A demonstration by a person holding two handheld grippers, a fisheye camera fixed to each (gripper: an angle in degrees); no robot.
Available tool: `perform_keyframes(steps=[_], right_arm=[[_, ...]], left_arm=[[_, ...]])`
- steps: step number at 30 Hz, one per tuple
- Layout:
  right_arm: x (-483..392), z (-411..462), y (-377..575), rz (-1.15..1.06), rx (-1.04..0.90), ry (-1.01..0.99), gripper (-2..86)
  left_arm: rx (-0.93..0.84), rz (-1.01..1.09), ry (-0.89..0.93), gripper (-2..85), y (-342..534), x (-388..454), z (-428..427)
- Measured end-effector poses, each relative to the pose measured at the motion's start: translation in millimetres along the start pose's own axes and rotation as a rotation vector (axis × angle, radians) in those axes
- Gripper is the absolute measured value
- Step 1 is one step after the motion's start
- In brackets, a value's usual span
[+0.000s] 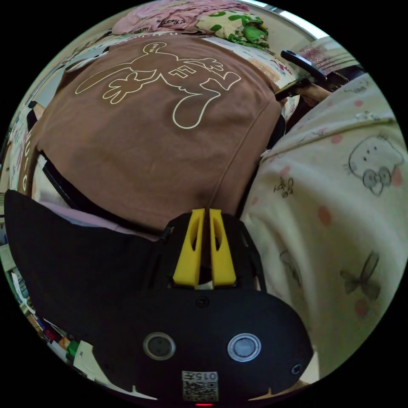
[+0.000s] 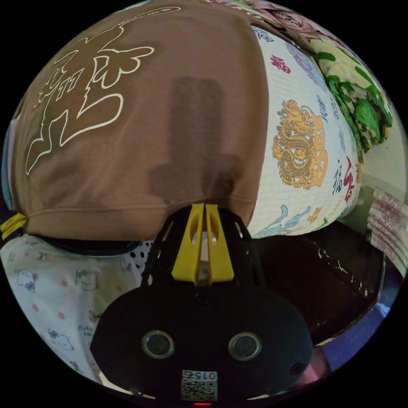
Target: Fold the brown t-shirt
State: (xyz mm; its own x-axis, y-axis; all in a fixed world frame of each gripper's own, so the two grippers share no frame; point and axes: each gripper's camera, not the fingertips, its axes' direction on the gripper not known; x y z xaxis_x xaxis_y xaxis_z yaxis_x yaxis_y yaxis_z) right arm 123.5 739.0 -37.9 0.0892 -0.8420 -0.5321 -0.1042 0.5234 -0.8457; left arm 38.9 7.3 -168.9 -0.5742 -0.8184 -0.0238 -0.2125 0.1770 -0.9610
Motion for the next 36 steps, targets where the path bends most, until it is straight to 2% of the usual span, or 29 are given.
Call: perform_keyframes(steps=[3,8,15,19,27,36], right_arm=[[3,-2,-2,-0.072,-0.001,-0.009,-0.4],[5,-4,-8,-0.196,-0.025,0.002,-0.5],[26,-4,1,-0.134,0.035,-0.093,-0.6],[21,-4,13,-0.144,0.084,-0.043,-0.6],[17,-2,17,-0.250,0.051,0.027,-0.4],[53,3,29,-0.158,0.035,-0.155,-0.6]], left_arm=[[0.008,-0.110,0.062,0.8,3,-14,-3],[-0.014,-0.126,0.048,0.8,1,-16,-8],[-0.083,-0.064,0.020,0.9,-7,-16,-11],[-0.081,-0.071,0.036,0.9,-3,-21,-11],[-0.054,-0.068,0.060,0.8,15,-26,-7],[-0.008,-0.079,0.050,0.4,44,-18,1]])
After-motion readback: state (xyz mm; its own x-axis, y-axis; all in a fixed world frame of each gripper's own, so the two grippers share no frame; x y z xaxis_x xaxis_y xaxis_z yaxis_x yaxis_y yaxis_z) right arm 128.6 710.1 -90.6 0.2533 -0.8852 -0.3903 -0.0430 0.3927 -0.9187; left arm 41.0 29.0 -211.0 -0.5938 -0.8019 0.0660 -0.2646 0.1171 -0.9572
